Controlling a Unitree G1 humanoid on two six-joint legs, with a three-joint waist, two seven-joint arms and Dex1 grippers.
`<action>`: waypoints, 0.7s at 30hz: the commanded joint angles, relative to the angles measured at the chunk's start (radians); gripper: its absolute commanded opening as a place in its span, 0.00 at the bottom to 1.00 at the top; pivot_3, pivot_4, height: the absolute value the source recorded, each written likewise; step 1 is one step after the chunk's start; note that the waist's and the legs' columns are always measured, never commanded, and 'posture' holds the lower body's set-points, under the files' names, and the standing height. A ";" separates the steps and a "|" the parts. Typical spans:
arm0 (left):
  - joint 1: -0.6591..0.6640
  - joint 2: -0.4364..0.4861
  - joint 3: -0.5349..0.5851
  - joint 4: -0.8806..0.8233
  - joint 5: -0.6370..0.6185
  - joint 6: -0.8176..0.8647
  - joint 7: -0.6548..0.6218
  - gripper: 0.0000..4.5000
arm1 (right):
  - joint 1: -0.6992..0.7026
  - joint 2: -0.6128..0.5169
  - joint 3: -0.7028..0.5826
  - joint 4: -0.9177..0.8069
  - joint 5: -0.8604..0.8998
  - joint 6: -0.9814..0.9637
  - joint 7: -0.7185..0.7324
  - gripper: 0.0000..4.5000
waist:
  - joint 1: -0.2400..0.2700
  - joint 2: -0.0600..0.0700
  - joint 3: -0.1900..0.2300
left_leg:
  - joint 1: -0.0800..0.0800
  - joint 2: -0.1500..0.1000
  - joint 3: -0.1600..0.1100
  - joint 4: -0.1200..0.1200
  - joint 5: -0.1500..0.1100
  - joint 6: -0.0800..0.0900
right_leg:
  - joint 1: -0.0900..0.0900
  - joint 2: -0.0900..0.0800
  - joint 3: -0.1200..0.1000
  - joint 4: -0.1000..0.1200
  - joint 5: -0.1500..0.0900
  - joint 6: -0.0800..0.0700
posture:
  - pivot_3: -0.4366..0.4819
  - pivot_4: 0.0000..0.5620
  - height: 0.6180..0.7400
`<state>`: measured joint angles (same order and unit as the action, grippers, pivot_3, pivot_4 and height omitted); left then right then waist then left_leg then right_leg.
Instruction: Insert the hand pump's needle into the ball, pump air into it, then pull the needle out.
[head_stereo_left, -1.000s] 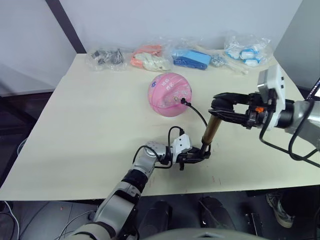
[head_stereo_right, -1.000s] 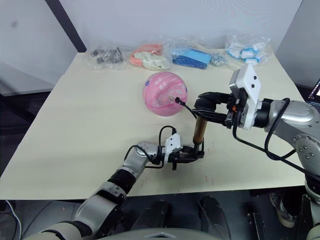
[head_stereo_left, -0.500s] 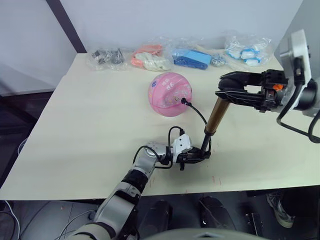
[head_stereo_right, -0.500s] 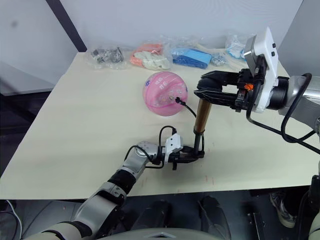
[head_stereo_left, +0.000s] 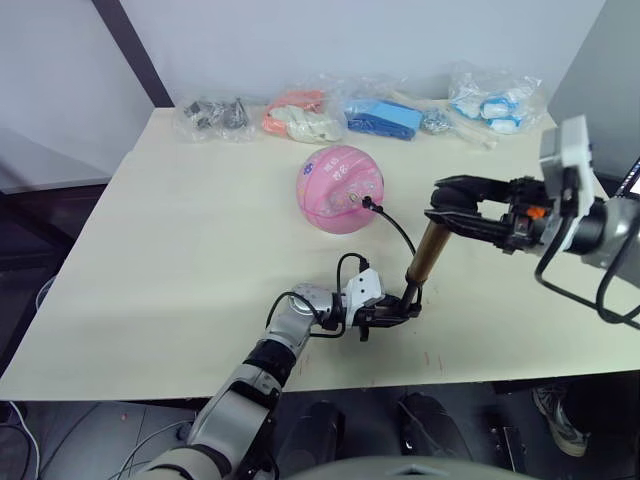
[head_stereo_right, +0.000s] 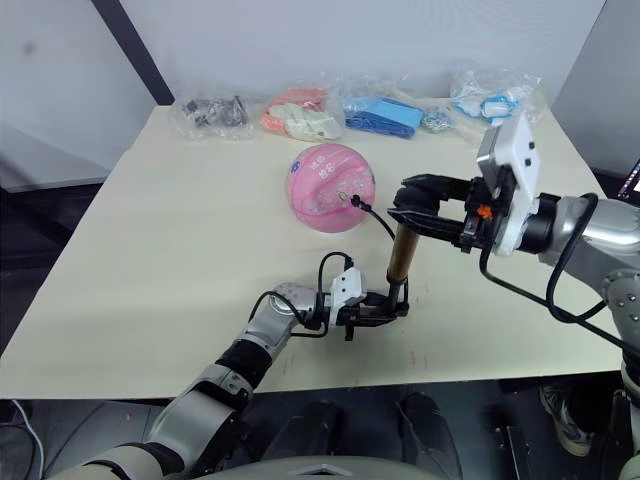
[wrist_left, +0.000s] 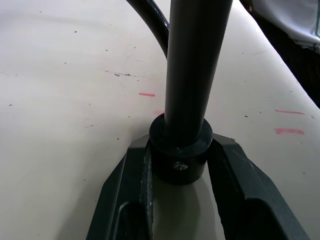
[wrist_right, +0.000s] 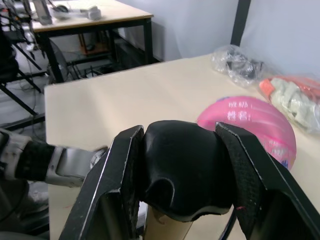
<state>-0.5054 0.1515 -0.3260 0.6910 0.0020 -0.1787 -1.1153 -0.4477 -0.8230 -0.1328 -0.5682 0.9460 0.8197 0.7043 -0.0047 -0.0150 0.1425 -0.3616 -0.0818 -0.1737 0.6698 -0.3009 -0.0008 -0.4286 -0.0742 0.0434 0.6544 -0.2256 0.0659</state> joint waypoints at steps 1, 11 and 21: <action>0.015 0.011 -0.011 0.013 0.013 0.019 -0.001 0.25 | 0.059 0.013 0.084 -0.014 -0.074 -0.034 0.037 0.40 | -0.001 0.000 0.000 | 0.000 0.000 0.000 0.000 0.000 0.000 | 0.000 0.000 0.000 0.000 0.000 0.000 | 0.48 0.27 1.00; 0.018 0.015 -0.008 0.005 0.013 0.023 0.002 0.25 | 0.207 0.125 0.240 0.020 -0.291 -0.195 0.035 0.40 | -0.005 -0.001 -0.001 | 0.002 0.000 0.000 0.000 0.001 -0.002 | 0.002 0.001 0.000 0.000 0.000 0.000 | 0.48 0.27 1.00; 0.020 0.014 -0.007 0.006 0.012 0.024 0.005 0.25 | 0.273 0.196 0.283 0.043 -0.398 -0.265 0.040 0.40 | -0.006 -0.001 -0.001 | 0.002 0.000 -0.001 0.000 0.001 -0.002 | 0.002 0.001 0.000 0.000 0.000 0.000 | 0.48 0.27 1.00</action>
<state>-0.5015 0.1595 -0.3245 0.6853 0.0067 -0.1786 -1.1121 -0.2014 -0.6308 0.1011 -0.5303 0.5475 0.5397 0.7196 -0.0109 -0.0164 0.1413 -0.3597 -0.0822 -0.1743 0.6697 -0.2997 -0.0031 -0.4269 -0.0727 0.0432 0.6540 -0.2256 0.0660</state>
